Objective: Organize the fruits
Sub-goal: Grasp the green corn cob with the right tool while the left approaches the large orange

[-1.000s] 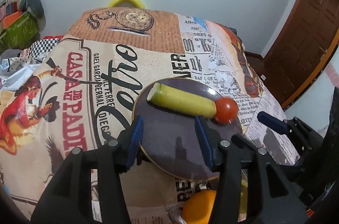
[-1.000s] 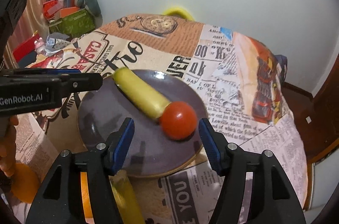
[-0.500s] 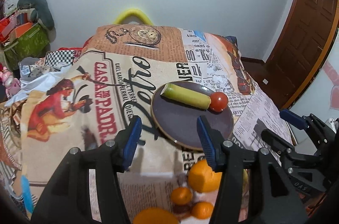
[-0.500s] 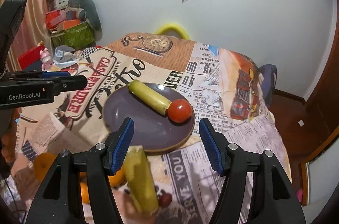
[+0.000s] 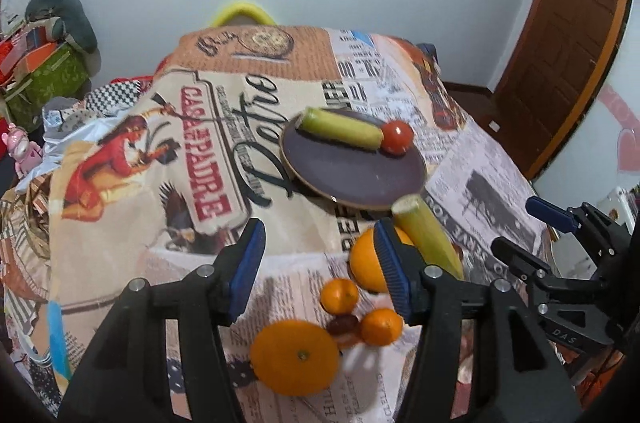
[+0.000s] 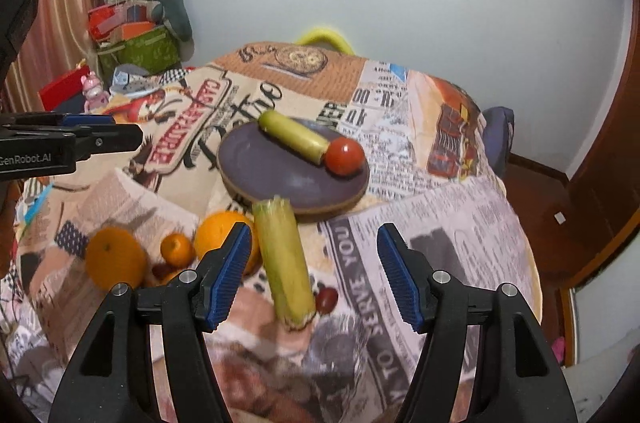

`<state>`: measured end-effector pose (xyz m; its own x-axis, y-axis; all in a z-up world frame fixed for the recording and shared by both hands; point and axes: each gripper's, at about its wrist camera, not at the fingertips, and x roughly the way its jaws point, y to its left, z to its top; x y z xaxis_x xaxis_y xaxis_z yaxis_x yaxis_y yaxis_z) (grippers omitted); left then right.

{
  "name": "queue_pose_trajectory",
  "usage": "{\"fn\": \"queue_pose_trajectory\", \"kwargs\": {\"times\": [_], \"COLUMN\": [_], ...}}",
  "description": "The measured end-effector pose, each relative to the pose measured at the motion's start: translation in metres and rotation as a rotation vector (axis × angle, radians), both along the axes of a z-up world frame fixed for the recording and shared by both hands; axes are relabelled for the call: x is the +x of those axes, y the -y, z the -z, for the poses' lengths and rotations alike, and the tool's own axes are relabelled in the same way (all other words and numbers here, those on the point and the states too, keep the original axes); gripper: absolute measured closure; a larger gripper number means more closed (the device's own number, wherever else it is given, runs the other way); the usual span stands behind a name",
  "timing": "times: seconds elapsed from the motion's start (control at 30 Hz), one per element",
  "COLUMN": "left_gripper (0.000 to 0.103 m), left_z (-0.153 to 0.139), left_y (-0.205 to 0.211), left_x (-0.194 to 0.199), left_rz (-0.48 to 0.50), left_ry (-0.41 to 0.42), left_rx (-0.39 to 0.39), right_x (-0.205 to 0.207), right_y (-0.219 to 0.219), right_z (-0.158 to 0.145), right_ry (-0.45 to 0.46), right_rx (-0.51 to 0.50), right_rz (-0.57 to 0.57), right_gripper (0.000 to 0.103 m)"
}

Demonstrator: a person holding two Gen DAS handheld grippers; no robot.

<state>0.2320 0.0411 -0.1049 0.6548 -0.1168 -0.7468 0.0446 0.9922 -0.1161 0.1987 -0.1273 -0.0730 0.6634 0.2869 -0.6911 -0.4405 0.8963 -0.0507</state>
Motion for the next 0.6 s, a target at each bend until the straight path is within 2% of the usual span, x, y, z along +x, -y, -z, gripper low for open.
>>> {"fn": "queue_pose_trajectory", "kwargs": {"times": [0.23,0.6], "left_gripper": [0.047,0.047], "left_z": [0.029,0.062], "left_y": [0.021,0.032], "left_x": [0.004,0.023], "left_rz": [0.051,0.096], "left_ry": [-0.069,-0.133], "left_rx": [0.003,0.032], "right_x": [-0.004,0.030], "right_y": [0.000,-0.014], "right_z": [0.023,0.060], "right_ry": [-0.053,-0.140], "right_rx": [-0.016,-0.016], "right_rz": [-0.012,-0.046], "right_gripper": [0.041,0.041]}}
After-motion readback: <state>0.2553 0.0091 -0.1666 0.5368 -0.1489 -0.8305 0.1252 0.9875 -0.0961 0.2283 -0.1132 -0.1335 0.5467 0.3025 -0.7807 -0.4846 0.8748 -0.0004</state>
